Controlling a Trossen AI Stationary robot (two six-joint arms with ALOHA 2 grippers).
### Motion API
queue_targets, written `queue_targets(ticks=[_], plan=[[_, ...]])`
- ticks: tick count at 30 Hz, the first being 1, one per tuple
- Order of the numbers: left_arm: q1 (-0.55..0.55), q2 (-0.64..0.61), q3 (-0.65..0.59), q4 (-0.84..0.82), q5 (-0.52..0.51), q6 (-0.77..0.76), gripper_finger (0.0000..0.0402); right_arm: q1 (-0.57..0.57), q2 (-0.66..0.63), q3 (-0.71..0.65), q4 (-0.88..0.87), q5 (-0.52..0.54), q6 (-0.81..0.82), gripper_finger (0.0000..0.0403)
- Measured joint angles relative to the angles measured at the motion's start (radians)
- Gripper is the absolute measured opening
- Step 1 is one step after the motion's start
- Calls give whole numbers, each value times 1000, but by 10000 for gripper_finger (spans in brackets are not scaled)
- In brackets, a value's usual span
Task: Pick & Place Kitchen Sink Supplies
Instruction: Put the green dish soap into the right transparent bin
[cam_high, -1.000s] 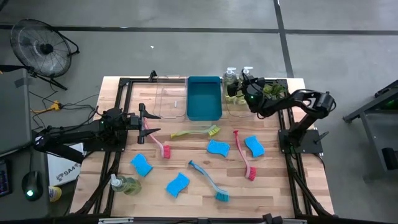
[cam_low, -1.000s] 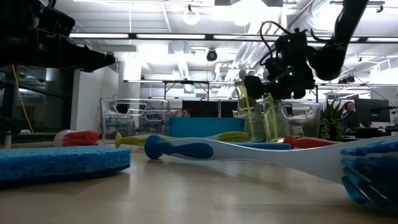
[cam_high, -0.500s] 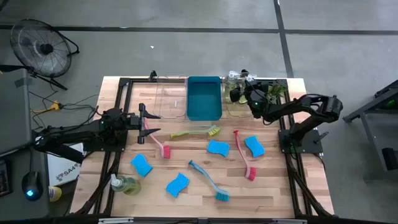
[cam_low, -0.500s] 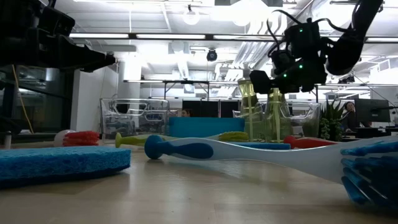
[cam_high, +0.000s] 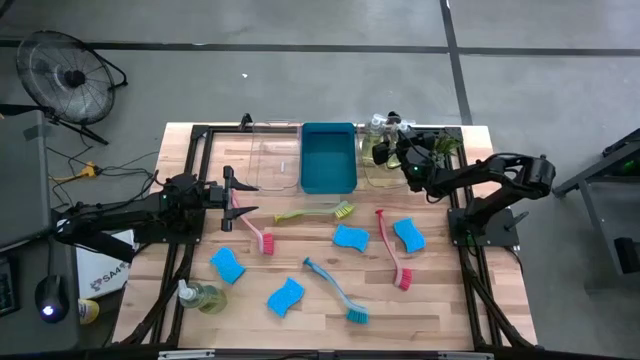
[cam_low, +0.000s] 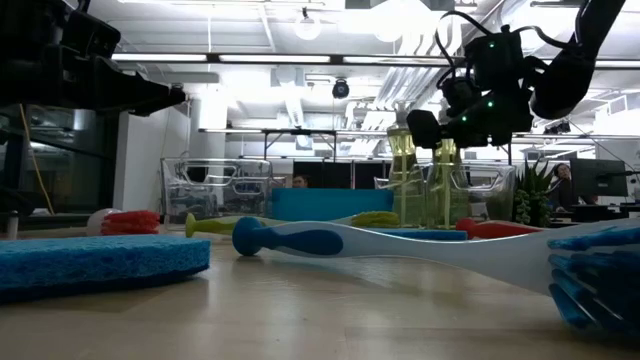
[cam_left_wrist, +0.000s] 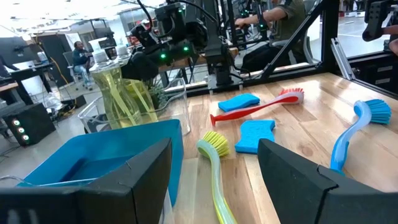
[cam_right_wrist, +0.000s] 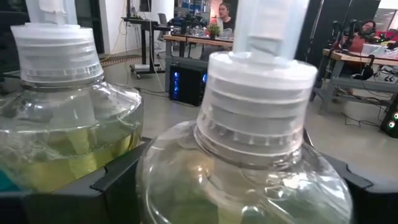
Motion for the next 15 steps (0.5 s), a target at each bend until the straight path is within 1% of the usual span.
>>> queue_targets(ticks=[7, 10, 15], plan=[[0, 0, 0, 0, 0, 0, 234, 0, -51, 0, -9, 25, -53, 326], [0, 0, 0, 0, 0, 0, 234, 1, -75, 0, -42, 29, -47, 326], [0, 0, 0, 0, 0, 0, 234, 13, -106, 0, -51, 49, -51, 326]])
